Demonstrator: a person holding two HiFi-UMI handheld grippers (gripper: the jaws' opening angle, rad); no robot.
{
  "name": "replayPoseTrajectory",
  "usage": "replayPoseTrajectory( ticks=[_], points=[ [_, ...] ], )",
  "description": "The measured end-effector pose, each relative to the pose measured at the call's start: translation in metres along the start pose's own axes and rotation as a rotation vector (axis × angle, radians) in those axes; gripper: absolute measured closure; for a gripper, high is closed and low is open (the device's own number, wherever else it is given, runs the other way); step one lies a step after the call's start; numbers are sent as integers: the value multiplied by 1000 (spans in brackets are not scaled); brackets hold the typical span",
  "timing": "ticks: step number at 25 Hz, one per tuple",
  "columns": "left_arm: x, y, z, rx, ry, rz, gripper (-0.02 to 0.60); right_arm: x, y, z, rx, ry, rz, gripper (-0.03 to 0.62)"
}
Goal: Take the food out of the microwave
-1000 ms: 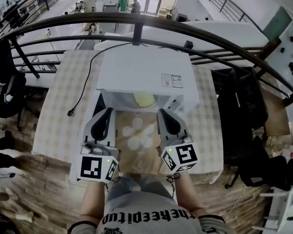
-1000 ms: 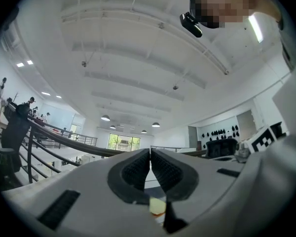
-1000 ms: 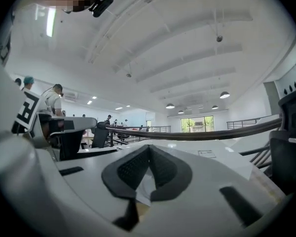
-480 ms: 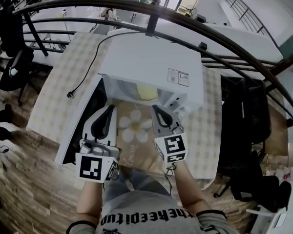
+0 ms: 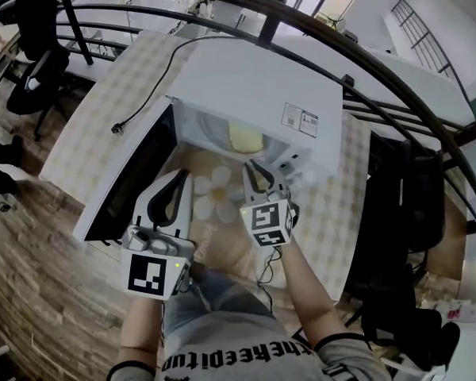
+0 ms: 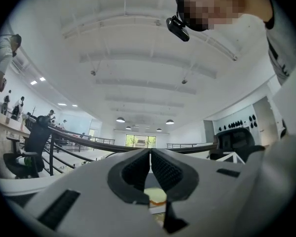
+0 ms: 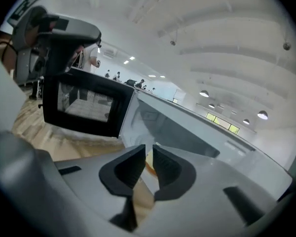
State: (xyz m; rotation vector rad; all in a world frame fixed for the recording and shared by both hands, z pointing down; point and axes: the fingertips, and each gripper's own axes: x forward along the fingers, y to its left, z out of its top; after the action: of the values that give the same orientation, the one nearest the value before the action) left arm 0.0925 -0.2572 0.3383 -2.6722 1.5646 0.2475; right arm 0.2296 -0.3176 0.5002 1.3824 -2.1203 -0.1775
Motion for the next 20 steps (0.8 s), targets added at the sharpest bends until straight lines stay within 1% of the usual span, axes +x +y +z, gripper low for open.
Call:
replayPoseTrajectory(
  ticks=[4, 7, 8, 11, 14, 20],
  points=[
    [-6, -3, -7, 0, 7, 22, 569, 13, 2, -15, -80, 54, -15, 533],
    [-14, -7, -24, -11, 68, 17, 569, 23, 4, -24, -135, 89, -23, 521],
    [-15, -8, -26, -10, 77, 17, 569, 26, 6, -27, -147, 99, -19, 515],
    [-17, -9, -31, -1, 80, 22, 569, 38, 10, -35, -172, 129, -4, 484],
    [-18, -7, -37, -3, 89, 31, 569, 52, 13, -44, -216, 165, -3, 479],
    [-21, -1, -46, -6, 93, 49, 569, 72, 13, -62, -336, 255, -40, 471]
  ],
)
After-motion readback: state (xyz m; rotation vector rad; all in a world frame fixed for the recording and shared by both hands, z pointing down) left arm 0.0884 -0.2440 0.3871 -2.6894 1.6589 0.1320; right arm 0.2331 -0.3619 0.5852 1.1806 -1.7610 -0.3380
